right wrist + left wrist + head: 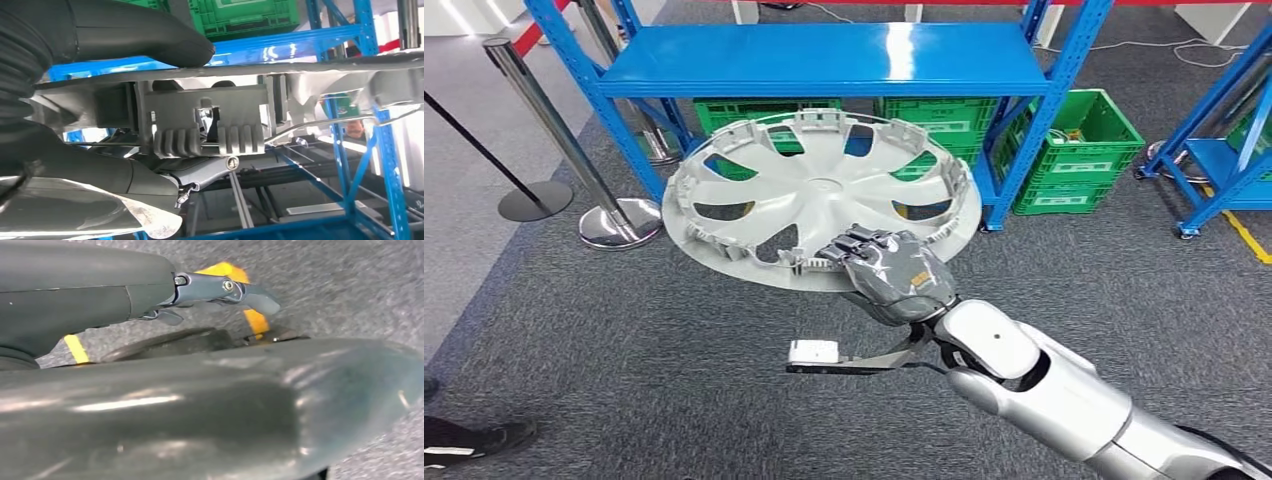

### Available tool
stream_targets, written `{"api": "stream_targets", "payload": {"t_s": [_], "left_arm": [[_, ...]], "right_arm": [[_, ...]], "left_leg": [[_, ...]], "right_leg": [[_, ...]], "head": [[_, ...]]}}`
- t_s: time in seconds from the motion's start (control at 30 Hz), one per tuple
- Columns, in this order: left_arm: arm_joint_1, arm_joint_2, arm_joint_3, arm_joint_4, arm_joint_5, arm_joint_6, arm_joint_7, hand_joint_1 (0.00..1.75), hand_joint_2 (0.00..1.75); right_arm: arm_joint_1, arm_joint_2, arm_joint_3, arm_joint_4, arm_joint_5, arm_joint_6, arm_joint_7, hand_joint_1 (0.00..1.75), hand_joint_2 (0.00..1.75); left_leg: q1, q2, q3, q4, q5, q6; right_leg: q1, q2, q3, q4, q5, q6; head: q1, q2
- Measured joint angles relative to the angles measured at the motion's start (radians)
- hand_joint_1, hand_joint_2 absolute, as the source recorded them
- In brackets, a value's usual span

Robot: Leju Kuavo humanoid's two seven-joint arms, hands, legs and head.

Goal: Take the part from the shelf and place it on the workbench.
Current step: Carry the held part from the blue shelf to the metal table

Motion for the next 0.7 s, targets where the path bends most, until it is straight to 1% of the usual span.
{"api": "stream_targets", "payload": {"t_s": [0.03, 0.07, 0.1, 0.13, 0.17, 0.2, 0.23, 0.27, 0.3, 0.33, 0.4, 0.43, 0.47, 0.5, 0.53, 0.57, 0.6, 0.63, 0.67, 0.7], "left_arm": [[-0.001, 0.000, -0.002, 0.002, 0.003, 0.000, -0.003, 0.00, 0.00], [-0.002, 0.000, -0.004, 0.004, 0.006, 0.000, -0.005, 0.00, 0.00], [-0.003, 0.000, -0.004, 0.006, 0.009, 0.000, -0.007, 0.00, 0.00], [-0.005, 0.000, -0.005, 0.007, 0.011, 0.000, -0.009, 0.00, 0.00], [-0.007, 0.000, -0.005, 0.009, 0.012, 0.000, -0.010, 0.00, 0.00], [-0.009, 0.000, -0.006, 0.011, 0.013, 0.000, -0.011, 0.00, 0.00], [-0.012, 0.000, -0.008, 0.012, 0.015, 0.000, -0.012, 0.00, 0.00], [-0.015, -0.001, -0.011, 0.014, 0.018, 0.000, -0.014, 0.00, 0.00], [-0.017, -0.001, -0.015, 0.015, 0.022, 0.000, -0.017, 0.00, 0.00], [-0.018, -0.002, -0.019, 0.016, 0.027, 0.000, -0.020, 0.00, 0.00], [-0.019, -0.002, -0.027, 0.018, 0.035, 0.000, -0.026, 0.00, 0.00], [-0.020, -0.003, -0.030, 0.019, 0.039, 0.000, -0.027, 0.00, 0.00], [-0.021, -0.003, -0.032, 0.019, 0.041, 0.000, -0.028, 0.00, 0.00], [-0.022, -0.003, -0.034, 0.020, 0.044, 0.000, -0.028, 0.00, 0.00], [-0.023, -0.003, -0.036, 0.020, 0.045, 0.000, -0.028, 0.00, 0.00], [-0.024, -0.003, -0.037, 0.020, 0.047, 0.000, -0.028, 0.00, 0.00], [-0.024, -0.003, -0.040, 0.021, 0.049, 0.000, -0.029, 0.00, 0.00], [-0.025, -0.003, -0.044, 0.021, 0.051, 0.000, -0.029, 0.00, 0.00], [-0.025, -0.003, -0.048, 0.022, 0.054, 0.000, -0.029, 0.00, 0.00], [-0.025, -0.003, -0.051, 0.023, 0.057, 0.000, -0.030, 0.00, 0.00]], "right_arm": [[0.000, 0.001, 0.001, 0.001, -0.001, 0.000, 0.000, 1.75, 1.75], [0.001, 0.001, 0.001, 0.003, -0.001, -0.001, -0.001, 1.75, 1.75], [0.001, 0.001, 0.002, 0.004, -0.001, -0.001, -0.001, 1.75, 1.75], [0.001, 0.001, 0.003, 0.006, -0.002, -0.001, -0.001, 1.75, 1.75], [0.001, 0.001, 0.005, 0.007, -0.002, -0.001, -0.001, 1.75, 1.75], [0.001, 0.001, 0.006, 0.008, -0.002, -0.001, -0.001, 1.75, 1.75], [0.001, 0.001, 0.007, 0.008, -0.002, -0.001, -0.001, 1.75, 1.75], [0.001, 0.001, 0.007, 0.008, -0.002, -0.001, -0.001, 1.75, 1.75], [0.001, 0.002, 0.008, 0.009, -0.002, -0.002, -0.001, 1.75, 1.75], [0.001, 0.002, 0.008, 0.009, -0.002, -0.003, -0.001, 1.75, 1.75], [0.000, 0.003, 0.008, 0.009, -0.001, -0.004, -0.002, 1.75, 1.75], [0.000, 0.003, 0.008, 0.009, -0.001, -0.005, 0.000, 1.75, 1.75], [0.000, 0.003, 0.008, 0.009, 0.000, -0.005, 0.002, 1.75, 1.75], [-0.001, 0.004, 0.008, 0.009, 0.000, -0.005, 0.005, 1.75, 1.75], [-0.001, 0.004, 0.009, 0.009, 0.000, -0.005, 0.008, 1.75, 1.75], [0.000, 0.004, 0.009, 0.009, 0.000, -0.005, 0.010, 1.75, 1.75], [0.001, 0.003, 0.009, 0.009, 0.000, -0.004, 0.010, 1.75, 1.75], [0.002, 0.003, 0.010, 0.010, 0.000, -0.004, 0.010, 1.75, 1.75], [0.002, 0.004, 0.011, 0.010, 0.000, -0.004, 0.011, 1.75, 1.75], [0.002, 0.004, 0.012, 0.010, 0.000, -0.004, 0.011, 1.75, 1.75]], "left_leg": [[0.004, 0.000, -0.013, 0.065, -0.052, -0.006], [0.008, 0.001, -0.023, 0.132, -0.091, -0.012], [0.012, 0.001, -0.024, 0.183, -0.106, -0.018], [0.015, 0.001, -0.012, 0.202, -0.100, -0.022], [0.018, 0.001, 0.016, 0.186, -0.078, -0.026], [0.022, 0.001, 0.060, 0.135, -0.055, -0.030], [0.024, 0.001, 0.110, 0.068, -0.051, -0.033], [0.023, -0.001, 0.149, 0.008, -0.053, -0.029], [0.021, -0.003, 0.174, -0.036, -0.063, -0.022], [0.017, -0.005, 0.182, -0.055, -0.073, -0.014], [0.015, -0.004, 0.174, -0.062, -0.062, 0.007], [0.015, -0.002, 0.169, -0.063, -0.054, 0.017], [0.016, 0.000, 0.163, -0.065, -0.045, 0.026], [0.017, 0.002, 0.154, -0.067, -0.035, 0.033], [0.016, 0.002, 0.143, -0.066, -0.027, 0.037], [0.015, 0.003, 0.132, -0.065, -0.018, 0.038], [0.013, 0.003, 0.121, -0.065, -0.011, 0.039], [0.012, 0.003, 0.112, -0.064, -0.004, 0.038], [0.010, 0.002, 0.105, -0.064, 0.002, 0.037], [0.010, 0.002, 0.100, -0.063, 0.007, 0.036]], "right_leg": [[0.000, 0.000, -0.015, 0.002, 0.012, -0.003], [0.000, -0.001, -0.031, 0.006, 0.022, -0.003], [-0.001, -0.002, -0.048, 0.012, 0.032, -0.001], [-0.002, -0.003, -0.066, 0.019, 0.039, 0.002], [-0.003, -0.003, -0.085, 0.028, 0.046, 0.005], [-0.005, -0.003, -0.103, 0.038, 0.051, 0.010], [-0.006, -0.002, -0.119, 0.047, 0.056, 0.016], [-0.007, -0.002, -0.131, 0.053, 0.062, 0.022], [-0.007, -0.001, -0.138, 0.058, 0.068, 0.029], [-0.007, -0.001, -0.141, 0.059, 0.075, 0.036], [-0.009, -0.001, -0.144, 0.058, 0.086, 0.048], [-0.011, 0.001, -0.152, 0.065, 0.078, 0.053], [-0.012, 0.003, -0.166, 0.090, 0.055, 0.057], [-0.013, 0.005, -0.187, 0.138, 0.019, 0.060], [-0.013, 0.006, -0.213, 0.205, -0.024, 0.062], [-0.013, 0.007, -0.235, 0.274, -0.061, 0.064], [-0.013, 0.007, -0.248, 0.325, -0.084, 0.064], [-0.012, 0.007, -0.242, 0.341, -0.090, 0.063], [-0.011, 0.007, -0.214, 0.314, -0.077, 0.059], [-0.010, 0.007, -0.168, 0.252, -0.054, 0.054]], "head": [[-0.002, 0.000], [-0.004, 0.000], [-0.003, 0.000], [-0.004, 0.000], [-0.004, 0.000], [-0.004, 0.000], [-0.004, 0.000], [-0.003, 0.000], [-0.003, 0.000], [-0.003, 0.000], [-0.002, 0.000], [-0.001, 0.000], [0.001, 0.000], [0.002, 0.000], [0.004, 0.000], [0.004, 0.000], [0.004, 0.000], [0.004, 0.000], [0.004, 0.000], [0.004, 0.000]]}}
